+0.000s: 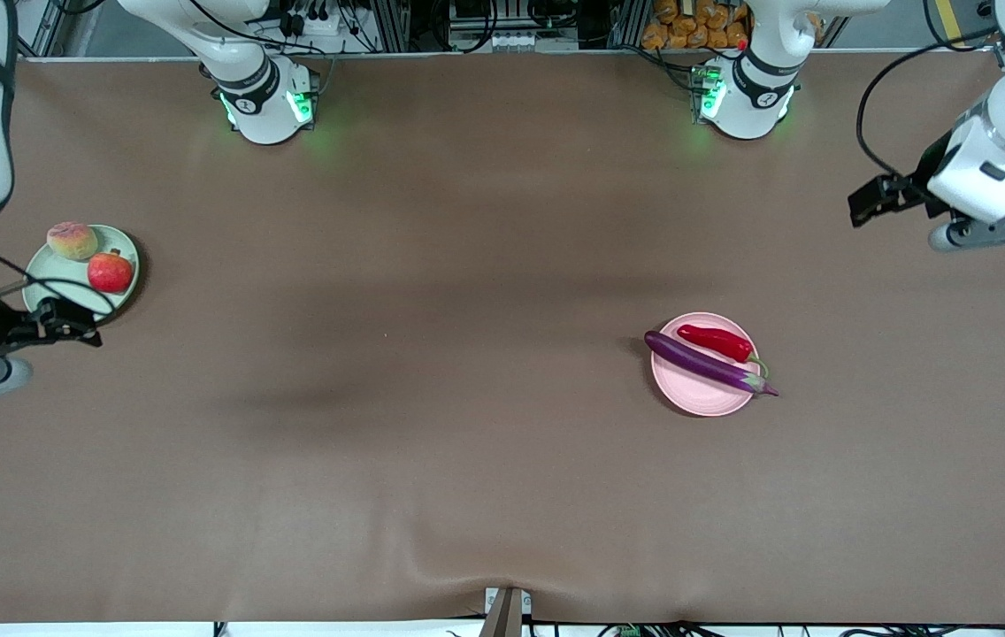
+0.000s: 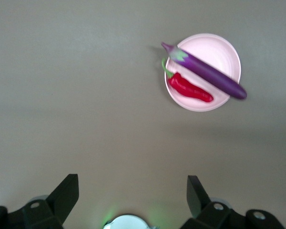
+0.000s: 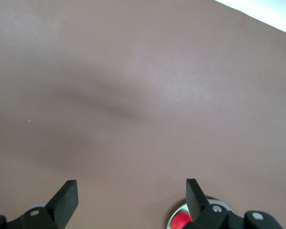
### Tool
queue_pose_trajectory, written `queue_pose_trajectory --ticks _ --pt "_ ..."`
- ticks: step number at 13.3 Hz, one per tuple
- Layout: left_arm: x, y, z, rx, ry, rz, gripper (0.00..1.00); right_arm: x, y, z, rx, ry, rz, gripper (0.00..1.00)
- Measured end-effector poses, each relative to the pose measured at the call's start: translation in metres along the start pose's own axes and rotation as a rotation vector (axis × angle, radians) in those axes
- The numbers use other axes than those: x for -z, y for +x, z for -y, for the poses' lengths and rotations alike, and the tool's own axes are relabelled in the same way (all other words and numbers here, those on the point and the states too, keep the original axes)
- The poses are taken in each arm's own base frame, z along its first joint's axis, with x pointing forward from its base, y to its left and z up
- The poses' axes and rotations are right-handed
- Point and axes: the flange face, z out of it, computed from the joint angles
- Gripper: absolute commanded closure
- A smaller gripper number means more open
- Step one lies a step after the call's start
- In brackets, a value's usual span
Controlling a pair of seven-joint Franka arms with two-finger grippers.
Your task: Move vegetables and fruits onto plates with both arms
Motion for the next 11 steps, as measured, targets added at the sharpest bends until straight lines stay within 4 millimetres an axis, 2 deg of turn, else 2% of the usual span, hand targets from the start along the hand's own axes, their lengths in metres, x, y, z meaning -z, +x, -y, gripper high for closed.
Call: queue_pose_trajectory --ticks 1,3,5,8,9,11 --pt "0.008 -0.002 0.0 -0.013 -0.001 -0.007 0.0 0.018 -0.011 0.012 -0.043 0.002 0.009 0.0" --pt "0.032 -0.008 -0.003 -0.024 -0.004 -0.027 0.0 0.051 -0.042 0.021 -0.087 0.003 0.024 0.0" --pt "0.052 -0.018 -0.011 -0.044 0.001 -0.02 0.0 0.072 -0.076 0.03 -0.101 -0.002 0.02 0.0" --pt "0.059 -0.028 -0.022 -0.135 0.014 0.011 0.0 0.078 -0.125 0.041 -0.119 -0.017 -0.016 0.0" --pt "0.059 -0.029 -0.02 -0.145 0.015 0.018 0.0 0.074 -0.136 0.043 -0.122 -0.018 -0.019 0.0" --pt "0.062 -0.027 -0.008 -0.135 0.01 0.014 0.0 0.067 -0.142 0.043 -0.13 -0.004 -0.032 0.0"
